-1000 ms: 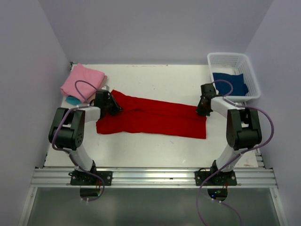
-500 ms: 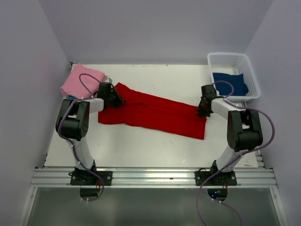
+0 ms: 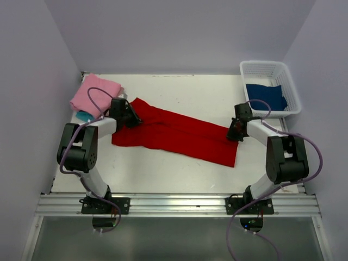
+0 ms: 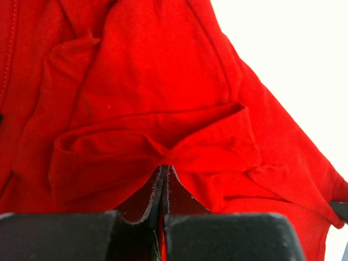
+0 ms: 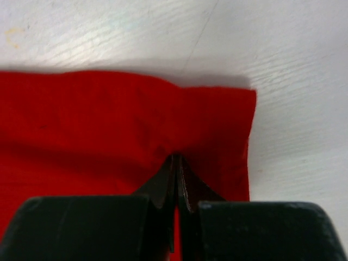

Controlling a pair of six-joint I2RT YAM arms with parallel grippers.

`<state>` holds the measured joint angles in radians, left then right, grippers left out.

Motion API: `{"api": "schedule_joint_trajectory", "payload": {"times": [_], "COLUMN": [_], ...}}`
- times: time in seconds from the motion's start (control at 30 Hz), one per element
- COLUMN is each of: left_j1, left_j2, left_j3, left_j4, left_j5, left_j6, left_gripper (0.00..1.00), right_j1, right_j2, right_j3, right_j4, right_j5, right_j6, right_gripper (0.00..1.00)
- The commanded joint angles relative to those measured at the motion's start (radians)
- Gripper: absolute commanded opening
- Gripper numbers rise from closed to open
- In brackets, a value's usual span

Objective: Fold and stack the t-shirts
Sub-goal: Fold the other side of the tshirt into a rectangle

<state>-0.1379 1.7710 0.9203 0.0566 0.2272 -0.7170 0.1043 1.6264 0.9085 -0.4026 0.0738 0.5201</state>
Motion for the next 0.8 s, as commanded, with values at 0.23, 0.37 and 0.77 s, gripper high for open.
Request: {"api": "schedule_joint_trajectory", "payload": {"times": [0.23, 0.37, 0.77], "left_j1": [-0.003, -0.003, -0.003], "left_j2": [-0.081, -0.082, -0.180], "left_j3": [-0.011, -0.021, -0.081], "left_j4": [-0.017, -0.009, -0.017], "left_j5": [-0.012, -0.003, -0.002], "left_j6": [0.022, 0.019, 0.025], "left_gripper": [0.00, 0.00, 0.00], "right_j1": [0.006, 0.006, 0.006], "right_j2": [-0.220, -0.241, -0.160], "right_j3": [-0.083, -0.082, 0.029], "right_j4": [-0.077, -0.113, -0.118], "right_j5": [-0.253, -0.282, 0.006], "right_j6": [-0.011, -0.009, 0.010], "right_gripper": [0.00, 0.00, 0.00]}}
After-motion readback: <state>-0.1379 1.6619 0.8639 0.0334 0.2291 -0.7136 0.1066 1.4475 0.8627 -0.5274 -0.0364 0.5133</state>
